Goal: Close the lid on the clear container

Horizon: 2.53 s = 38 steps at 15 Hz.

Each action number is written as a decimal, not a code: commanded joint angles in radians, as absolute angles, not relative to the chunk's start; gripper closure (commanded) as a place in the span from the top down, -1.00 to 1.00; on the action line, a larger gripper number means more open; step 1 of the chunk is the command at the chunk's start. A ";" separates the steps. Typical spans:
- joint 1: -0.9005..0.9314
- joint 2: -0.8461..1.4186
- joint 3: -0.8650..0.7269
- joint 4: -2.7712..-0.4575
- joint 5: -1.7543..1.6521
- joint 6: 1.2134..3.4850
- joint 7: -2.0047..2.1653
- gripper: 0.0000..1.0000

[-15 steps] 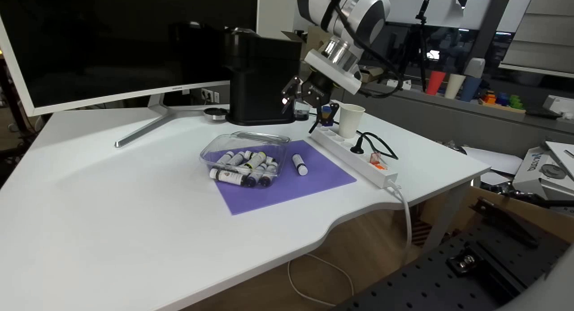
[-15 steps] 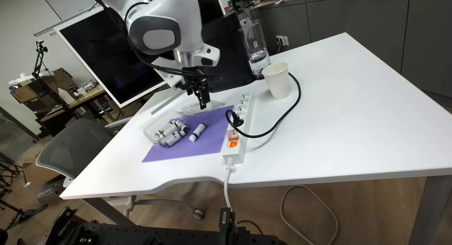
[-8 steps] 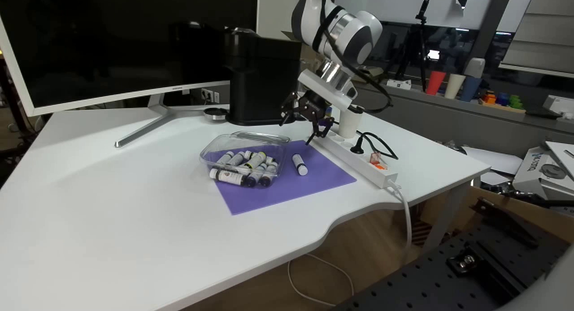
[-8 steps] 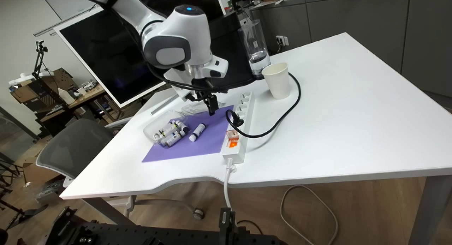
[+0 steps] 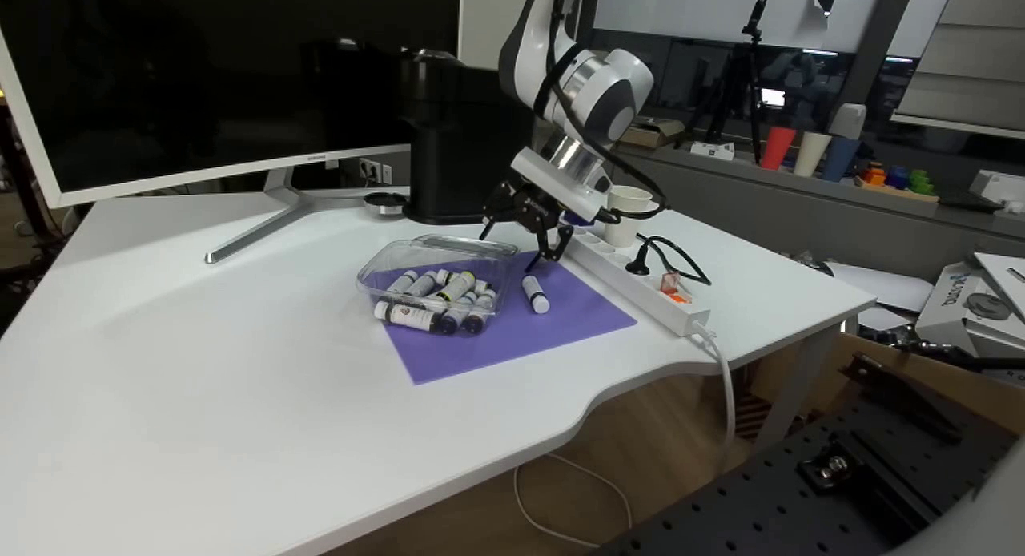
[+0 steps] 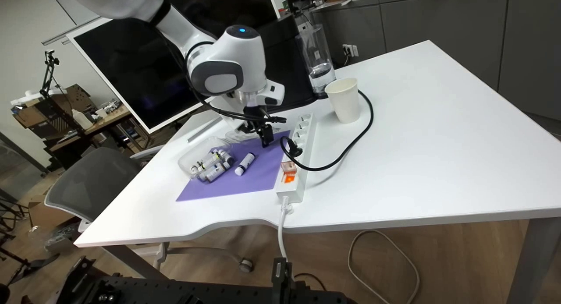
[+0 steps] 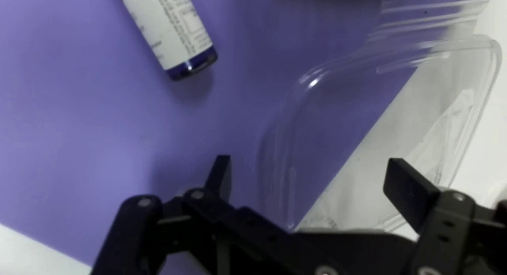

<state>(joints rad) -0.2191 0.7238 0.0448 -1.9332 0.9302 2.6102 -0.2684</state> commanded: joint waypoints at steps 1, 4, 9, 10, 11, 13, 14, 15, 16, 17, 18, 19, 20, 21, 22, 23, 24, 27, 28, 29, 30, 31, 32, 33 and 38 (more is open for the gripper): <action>-0.278 0.752 0.098 -1.880 0.966 2.574 -0.355 1.00; -0.305 0.752 0.122 -1.874 1.003 2.544 -0.427 1.00; -0.330 0.746 0.126 -1.865 1.054 2.409 -0.540 1.00; -0.335 0.738 0.124 -1.869 1.061 2.373 -0.567 1.00; -0.337 0.729 0.121 -1.877 1.072 2.346 -0.596 1.00; -0.332 0.705 0.110 -1.899 1.097 2.314 -0.662 1.00; -0.324 0.690 0.103 -1.913 1.107 2.314 -0.698 1.00; -0.315 0.679 0.095 -1.921 1.120 2.319 -0.729 1.00; -0.306 0.667 0.089 -1.932 1.131 2.334 -0.763 1.00; -0.299 0.657 0.085 -1.940 1.144 2.342 -0.795 1.00; -0.293 0.648 0.081 -1.948 1.153 2.345 -0.821 1.00; -0.287 0.638 0.077 -1.956 1.163 2.342 -0.846 1.00; -0.279 0.627 0.071 -1.965 1.170 2.342 -0.869 1.00; -0.272 0.616 0.066 -1.974 1.178 2.343 -0.892 1.00; -0.264 0.602 0.063 -1.985 1.187 2.349 -0.910 1.00; -0.257 0.588 0.059 -1.994 1.201 2.354 -0.930 1.00; -0.247 0.568 0.054 -2.009 1.209 2.362 -0.952 1.00; -0.214 0.519 0.040 -2.042 1.230 2.392 -1.007 1.00; -0.202 0.501 0.036 -2.056 1.231 2.407 -1.024 1.00; -0.191 0.483 0.032 -2.070 1.231 2.424 -1.039 1.00; -0.180 0.469 0.030 -2.081 1.228 2.438 -1.051 1.00; -0.170 0.460 0.027 -2.088 1.224 2.449 -1.059 1.00; -0.161 0.452 0.025 -2.093 1.220 2.460 -1.067 1.00; -0.152 0.446 0.022 -2.097 1.212 2.466 -1.073 1.00; -0.110 0.423 0.017 -2.113 1.156 2.493 -1.088 1.00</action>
